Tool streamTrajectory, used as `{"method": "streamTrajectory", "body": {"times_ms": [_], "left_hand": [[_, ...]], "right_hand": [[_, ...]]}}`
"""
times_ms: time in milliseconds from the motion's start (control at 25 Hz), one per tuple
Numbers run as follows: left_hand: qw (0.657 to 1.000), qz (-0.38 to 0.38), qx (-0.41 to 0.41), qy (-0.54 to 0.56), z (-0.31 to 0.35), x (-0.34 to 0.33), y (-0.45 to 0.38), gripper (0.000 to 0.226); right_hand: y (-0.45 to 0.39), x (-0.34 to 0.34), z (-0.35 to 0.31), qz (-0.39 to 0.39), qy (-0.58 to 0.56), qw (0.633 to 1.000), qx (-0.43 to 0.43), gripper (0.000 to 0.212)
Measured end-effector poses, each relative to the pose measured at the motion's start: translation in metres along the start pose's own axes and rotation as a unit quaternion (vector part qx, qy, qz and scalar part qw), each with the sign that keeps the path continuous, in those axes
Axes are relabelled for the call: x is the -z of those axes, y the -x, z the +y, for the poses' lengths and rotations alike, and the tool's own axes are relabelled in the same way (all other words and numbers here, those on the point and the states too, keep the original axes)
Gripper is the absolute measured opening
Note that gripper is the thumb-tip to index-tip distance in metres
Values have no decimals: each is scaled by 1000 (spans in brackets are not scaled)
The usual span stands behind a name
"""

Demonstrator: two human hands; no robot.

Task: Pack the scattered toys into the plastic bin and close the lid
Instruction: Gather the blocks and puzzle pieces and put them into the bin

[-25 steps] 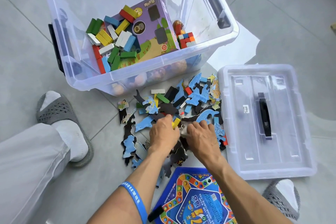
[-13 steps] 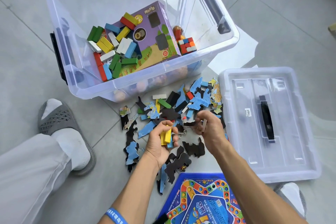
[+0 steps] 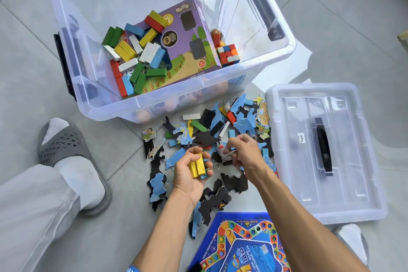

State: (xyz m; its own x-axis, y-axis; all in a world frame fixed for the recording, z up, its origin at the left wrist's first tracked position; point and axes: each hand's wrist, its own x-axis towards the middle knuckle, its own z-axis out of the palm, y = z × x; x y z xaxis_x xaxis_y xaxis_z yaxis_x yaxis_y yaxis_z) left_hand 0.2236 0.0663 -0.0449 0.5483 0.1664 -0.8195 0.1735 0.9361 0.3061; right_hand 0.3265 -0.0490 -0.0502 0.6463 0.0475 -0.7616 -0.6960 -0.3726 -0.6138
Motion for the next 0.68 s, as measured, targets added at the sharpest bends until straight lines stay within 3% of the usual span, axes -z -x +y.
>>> {"method": "streamTrajectory", "body": {"times_ms": [80,160,240,320,400,440,480,560,600,680], "left_hand": [[1000,1,1,0,-2,0,2,17],[1000,0,-2,6,-2,1,3,18],[1000,-1,-6,10,2,2,5,19],[1000,-3,-9,16,3,3,3,19],[1000,-1,-15,12,5,3,3,19],[1000,1,-17,10,6,2,3,19],[1000,2,-18,11,4,1,3,18],[999,0,-28,17,9,2,1,18],[999,-2,-26,21,8,0,1,17],[999,-4,-25,19,9,1,1,15]], "right_hand": [[6,9,3,-74,-69,995,-9,17],[5,11,0,-113,-108,988,0,33],[1,5,-8,-115,-162,980,-5,37],[-4,-3,-17,-76,-181,981,-3,22],[-13,-12,-21,-4,-84,996,10,10],[-17,-16,-22,31,20,999,26,19],[-20,-17,-21,67,147,986,43,33],[-26,-31,-17,123,363,920,83,49],[-25,-32,-15,133,418,893,104,50],[-26,-35,-11,123,449,875,131,43]]}}
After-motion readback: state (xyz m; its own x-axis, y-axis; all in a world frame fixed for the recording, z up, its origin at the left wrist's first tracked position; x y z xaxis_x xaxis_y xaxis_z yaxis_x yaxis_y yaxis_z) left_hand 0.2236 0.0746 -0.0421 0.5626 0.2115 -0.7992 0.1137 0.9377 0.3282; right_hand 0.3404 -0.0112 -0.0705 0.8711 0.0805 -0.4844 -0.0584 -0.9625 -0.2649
